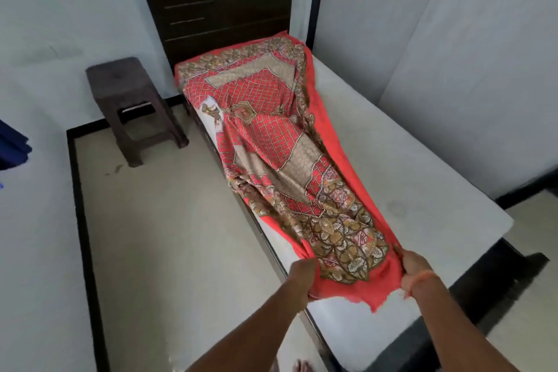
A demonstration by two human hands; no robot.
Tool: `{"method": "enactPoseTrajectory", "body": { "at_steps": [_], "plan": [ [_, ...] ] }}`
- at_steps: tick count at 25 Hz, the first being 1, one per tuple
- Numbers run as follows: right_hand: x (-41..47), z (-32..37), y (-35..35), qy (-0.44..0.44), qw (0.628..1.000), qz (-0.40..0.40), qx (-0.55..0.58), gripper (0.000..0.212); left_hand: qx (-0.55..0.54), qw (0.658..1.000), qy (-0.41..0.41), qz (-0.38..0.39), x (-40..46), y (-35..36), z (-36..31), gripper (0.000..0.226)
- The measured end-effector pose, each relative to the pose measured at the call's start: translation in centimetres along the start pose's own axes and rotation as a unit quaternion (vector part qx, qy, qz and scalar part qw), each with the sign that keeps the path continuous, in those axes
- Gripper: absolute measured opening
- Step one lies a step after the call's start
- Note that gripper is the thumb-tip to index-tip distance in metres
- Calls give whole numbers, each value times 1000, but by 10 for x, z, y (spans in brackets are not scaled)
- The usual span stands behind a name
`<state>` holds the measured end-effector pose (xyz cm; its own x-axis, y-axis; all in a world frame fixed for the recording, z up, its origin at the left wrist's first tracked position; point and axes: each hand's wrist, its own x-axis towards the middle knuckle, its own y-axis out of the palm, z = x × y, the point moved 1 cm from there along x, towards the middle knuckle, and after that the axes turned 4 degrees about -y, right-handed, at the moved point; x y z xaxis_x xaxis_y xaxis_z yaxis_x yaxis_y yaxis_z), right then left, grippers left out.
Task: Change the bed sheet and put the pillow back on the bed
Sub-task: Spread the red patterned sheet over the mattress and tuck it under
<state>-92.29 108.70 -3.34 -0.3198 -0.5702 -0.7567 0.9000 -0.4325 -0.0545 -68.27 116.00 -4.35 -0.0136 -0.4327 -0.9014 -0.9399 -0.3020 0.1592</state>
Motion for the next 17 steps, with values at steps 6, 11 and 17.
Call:
{"method": "enactPoseTrajectory", "body": {
  "at_steps": [6,11,17],
  "plan": [
    [-11,42,-98,-167,884,-90,-428,45,81,996,17,35,-58,68,60,10],
    [-42,24,-178,21,964,193,-184,67,26,995,26,93,-98,174,120,21],
    [-90,4,-253,-20,941,307,-145,47,-45,994,40,96,-142,286,187,13]
  ]
}}
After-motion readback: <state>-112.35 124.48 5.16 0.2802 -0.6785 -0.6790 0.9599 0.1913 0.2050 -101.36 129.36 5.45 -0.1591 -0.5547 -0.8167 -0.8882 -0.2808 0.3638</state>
